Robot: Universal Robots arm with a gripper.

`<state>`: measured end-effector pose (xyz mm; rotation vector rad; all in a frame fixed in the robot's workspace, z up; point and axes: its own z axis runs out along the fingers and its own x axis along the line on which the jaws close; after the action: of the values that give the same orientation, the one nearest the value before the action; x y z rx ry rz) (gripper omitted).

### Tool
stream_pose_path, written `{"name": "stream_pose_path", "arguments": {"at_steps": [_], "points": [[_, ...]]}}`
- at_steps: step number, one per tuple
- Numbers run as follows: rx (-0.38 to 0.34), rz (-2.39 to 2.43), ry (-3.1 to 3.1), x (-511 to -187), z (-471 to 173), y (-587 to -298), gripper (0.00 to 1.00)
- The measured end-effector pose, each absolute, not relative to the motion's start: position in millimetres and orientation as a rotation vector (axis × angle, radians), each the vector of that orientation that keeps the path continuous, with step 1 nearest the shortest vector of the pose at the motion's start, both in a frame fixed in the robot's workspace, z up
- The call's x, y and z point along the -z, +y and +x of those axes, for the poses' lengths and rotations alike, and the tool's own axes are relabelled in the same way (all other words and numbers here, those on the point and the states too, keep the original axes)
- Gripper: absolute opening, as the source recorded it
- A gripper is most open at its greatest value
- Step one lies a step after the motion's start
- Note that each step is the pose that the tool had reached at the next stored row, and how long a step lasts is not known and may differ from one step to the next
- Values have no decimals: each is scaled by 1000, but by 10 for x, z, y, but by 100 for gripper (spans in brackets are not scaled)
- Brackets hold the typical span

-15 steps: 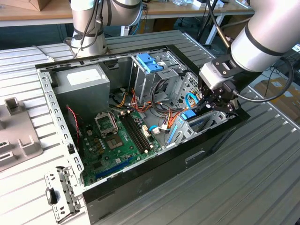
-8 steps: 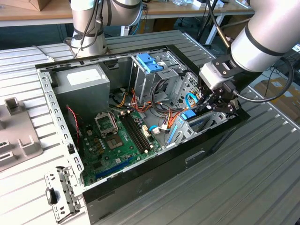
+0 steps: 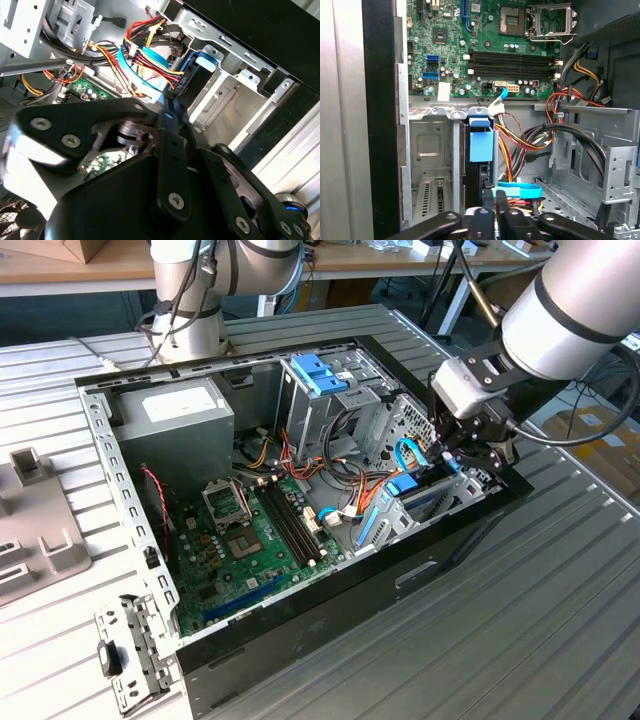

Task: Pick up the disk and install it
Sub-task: 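Insert the second disk wire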

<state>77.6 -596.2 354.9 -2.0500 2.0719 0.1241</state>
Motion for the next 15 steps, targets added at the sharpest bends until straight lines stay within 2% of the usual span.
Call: {"name": "stream_pose_path", "arguments": {"at_steps": [1,2,15], "points": [[-129,-2048,2071,-3543,776,-5962,15],[-133,-2047,2071,-3537,776,-5962,11],[-156,-2049,2076,-3410,799,-5983,11]]}}
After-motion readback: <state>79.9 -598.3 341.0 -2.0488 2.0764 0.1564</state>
